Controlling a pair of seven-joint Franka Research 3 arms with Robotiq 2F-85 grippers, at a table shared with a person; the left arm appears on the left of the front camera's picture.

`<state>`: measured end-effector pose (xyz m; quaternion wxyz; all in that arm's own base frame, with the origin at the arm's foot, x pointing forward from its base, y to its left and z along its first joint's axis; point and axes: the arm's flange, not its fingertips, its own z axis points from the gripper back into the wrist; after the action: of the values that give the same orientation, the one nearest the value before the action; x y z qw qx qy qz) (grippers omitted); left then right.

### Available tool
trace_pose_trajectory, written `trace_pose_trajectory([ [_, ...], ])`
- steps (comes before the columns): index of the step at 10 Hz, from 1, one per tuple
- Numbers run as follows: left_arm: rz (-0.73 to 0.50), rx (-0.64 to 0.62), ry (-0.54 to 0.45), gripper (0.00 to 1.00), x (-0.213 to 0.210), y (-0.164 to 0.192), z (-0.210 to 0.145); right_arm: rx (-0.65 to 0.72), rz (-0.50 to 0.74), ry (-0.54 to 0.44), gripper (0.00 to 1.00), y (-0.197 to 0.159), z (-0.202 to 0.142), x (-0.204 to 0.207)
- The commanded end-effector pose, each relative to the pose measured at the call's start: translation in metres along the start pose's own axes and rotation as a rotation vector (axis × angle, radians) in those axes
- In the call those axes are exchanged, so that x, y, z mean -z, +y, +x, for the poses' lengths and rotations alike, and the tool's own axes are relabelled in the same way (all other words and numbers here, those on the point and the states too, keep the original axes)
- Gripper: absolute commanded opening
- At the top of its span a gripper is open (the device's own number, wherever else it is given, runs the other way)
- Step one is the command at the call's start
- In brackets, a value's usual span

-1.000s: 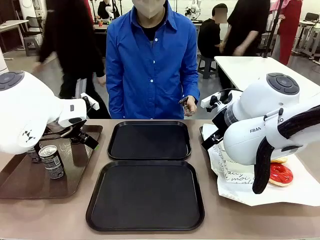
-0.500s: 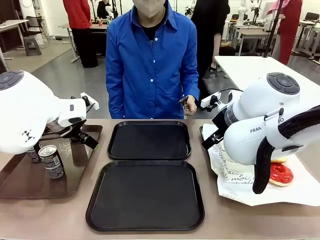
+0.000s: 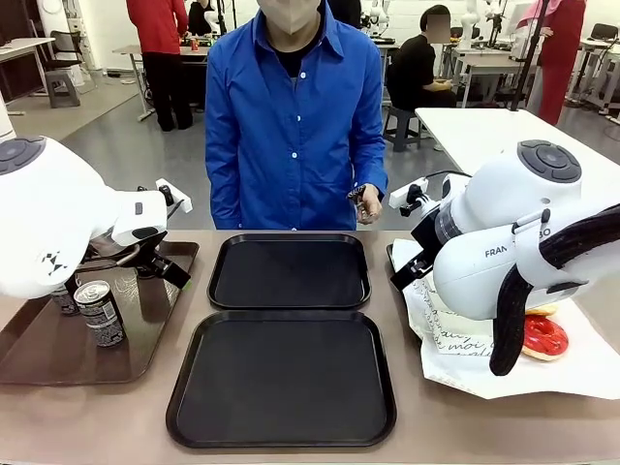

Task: Set up donuts and drinks on trays.
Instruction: Pick up one Pepsi coke and place it on the Flat Tray.

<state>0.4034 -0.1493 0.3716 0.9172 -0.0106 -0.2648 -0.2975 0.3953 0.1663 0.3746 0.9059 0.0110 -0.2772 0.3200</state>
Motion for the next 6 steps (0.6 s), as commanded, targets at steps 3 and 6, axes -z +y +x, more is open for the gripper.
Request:
trace_pose_trajectory([
  [3, 0.039, 0.031, 0.000, 1.00, -0.037, -0.011, -0.014, -0.053, -0.030, -0.008, 1.00, 0.019, -0.020, -0.034],
  [6, 0.072, 0.156, 0.125, 1.00, -0.108, -0.037, -0.081, -0.181, -0.195, 0.161, 1.00, 0.046, -0.093, -0.097],
])
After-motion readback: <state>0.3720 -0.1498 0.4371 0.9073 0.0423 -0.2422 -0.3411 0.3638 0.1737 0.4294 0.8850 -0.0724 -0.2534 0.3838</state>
